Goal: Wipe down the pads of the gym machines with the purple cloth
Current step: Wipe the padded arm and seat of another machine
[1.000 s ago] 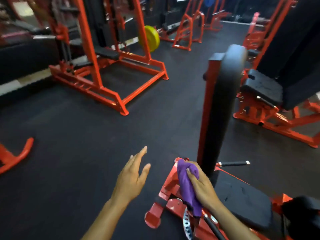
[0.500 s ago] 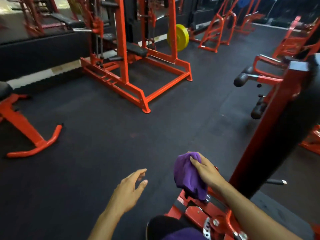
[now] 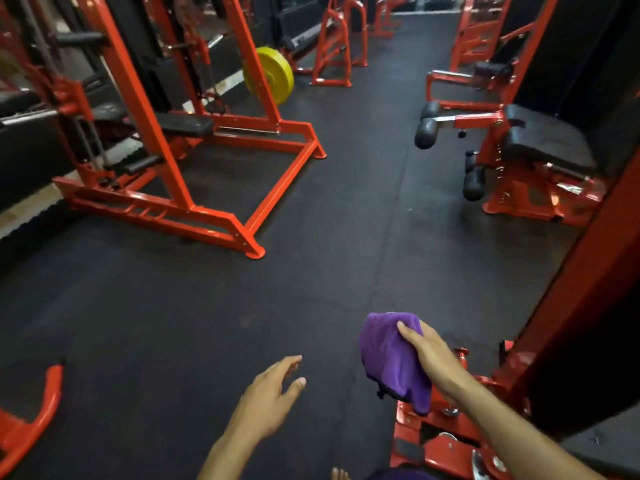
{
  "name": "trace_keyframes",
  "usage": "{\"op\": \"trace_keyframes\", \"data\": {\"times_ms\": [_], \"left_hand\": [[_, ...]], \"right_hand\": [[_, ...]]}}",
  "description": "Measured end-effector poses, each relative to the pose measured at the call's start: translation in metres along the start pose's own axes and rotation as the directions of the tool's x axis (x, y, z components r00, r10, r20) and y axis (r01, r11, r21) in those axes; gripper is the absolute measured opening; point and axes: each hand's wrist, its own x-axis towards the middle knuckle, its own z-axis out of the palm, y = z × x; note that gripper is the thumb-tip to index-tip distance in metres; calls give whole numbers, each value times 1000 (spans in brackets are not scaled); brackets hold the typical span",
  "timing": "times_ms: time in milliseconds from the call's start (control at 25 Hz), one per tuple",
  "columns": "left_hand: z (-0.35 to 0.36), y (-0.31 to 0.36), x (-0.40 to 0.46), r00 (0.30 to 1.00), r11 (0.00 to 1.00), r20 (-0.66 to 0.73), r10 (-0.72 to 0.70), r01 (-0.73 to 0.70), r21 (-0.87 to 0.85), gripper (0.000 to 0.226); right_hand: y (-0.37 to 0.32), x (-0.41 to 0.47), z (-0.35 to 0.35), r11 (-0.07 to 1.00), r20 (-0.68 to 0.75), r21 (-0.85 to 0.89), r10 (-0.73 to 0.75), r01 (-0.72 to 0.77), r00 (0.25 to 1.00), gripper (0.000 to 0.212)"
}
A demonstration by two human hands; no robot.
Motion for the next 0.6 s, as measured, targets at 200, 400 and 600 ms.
{"op": "trace_keyframes", "data": {"times_ms": [200,400,600], "left_hand": [[-27,-5,77,998,999,50,41,-41,1,48],[-43,-31,175,985,997,154,73,-67,-43,44],[-72,-38,290,959,993,263,109,-95,-66,37]], "right_hand": [[-3,47,12,979,-5,-191,-79,77,997,22],[4,115,14,929,-114,-368,2,-44,993,30],[-19,186,7,957,-270,-251,73,-143,960,30]]}}
